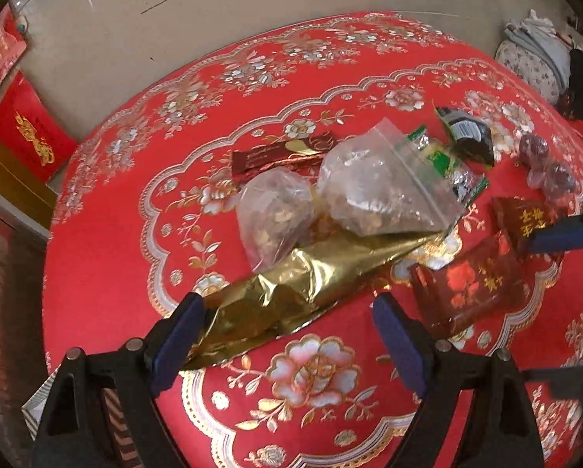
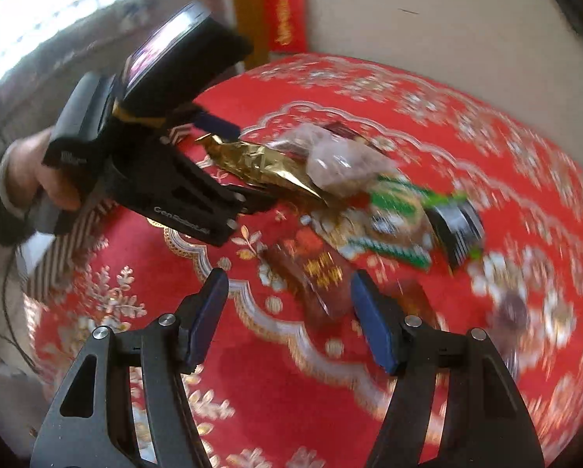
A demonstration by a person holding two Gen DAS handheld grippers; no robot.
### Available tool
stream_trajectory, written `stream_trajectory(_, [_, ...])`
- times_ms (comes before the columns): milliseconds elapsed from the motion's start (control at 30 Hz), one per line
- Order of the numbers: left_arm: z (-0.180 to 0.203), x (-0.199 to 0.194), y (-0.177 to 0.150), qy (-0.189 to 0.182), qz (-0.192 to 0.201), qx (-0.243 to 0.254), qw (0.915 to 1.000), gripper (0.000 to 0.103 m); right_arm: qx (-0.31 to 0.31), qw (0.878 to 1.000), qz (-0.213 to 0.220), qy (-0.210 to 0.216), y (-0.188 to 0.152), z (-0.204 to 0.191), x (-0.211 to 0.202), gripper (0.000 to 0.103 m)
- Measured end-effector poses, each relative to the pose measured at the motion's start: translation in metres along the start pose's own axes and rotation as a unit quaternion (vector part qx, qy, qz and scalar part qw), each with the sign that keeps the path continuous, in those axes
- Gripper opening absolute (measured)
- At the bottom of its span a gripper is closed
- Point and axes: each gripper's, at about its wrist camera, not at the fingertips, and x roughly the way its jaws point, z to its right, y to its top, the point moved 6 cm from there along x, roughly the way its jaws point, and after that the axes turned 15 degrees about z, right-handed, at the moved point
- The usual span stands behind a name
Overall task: Organize snacks
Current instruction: 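Grasp the gold foil packet with left tool while right tool grasps red-brown pastry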
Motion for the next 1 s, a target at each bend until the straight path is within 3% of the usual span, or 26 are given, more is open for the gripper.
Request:
stream_trajectory(233, [-0.003,0.012,0.001,0.0,-0.005,0.035,0.9994,0.091,-0.076,0.995,-0.062,0.004,-0.005,0.004,0.04,0.066])
stream_trajectory(433, [-0.007,0.018,0.001,-0.016,-0.003,0.01,0.9998,0.091,-0.056,0.996,-0.07,0.014,-0.007,0.009,0.049,0.066])
stream_trajectory(500, [-0.005,0.015,-0.002,-0.022,-0.003,0.009,0.9997,0.091,-0.062,0.996,-0.062,0.013,-0.012,0.003,0.044,0.06])
stream_trajectory(533, [-0.004,0.013,-0.005,-0.027,-0.005,0.005,0.9996,0.089,-0.059,0.996,-0.059,0.014,-0.013,0.0,0.041,0.051])
stream_trajectory(733, [0.013,-0.011,-0.022,-0.041,-0.006,-0.004,0.9991,0.054,-0.045,0.998,-0.052,-0.007,-0.031,-0.016,0.017,0.048])
stream_trajectory(867, [0.03,-0.033,-0.039,-0.034,-0.018,-0.004,0.9992,0.039,-0.024,0.998,-0.049,-0.016,-0.045,-0.025,0.001,0.048])
stream_trajectory(1000, [0.043,-0.051,-0.055,-0.02,-0.028,-0.016,0.9993,0.03,-0.009,0.998,-0.055,-0.024,-0.052,-0.033,-0.01,0.048])
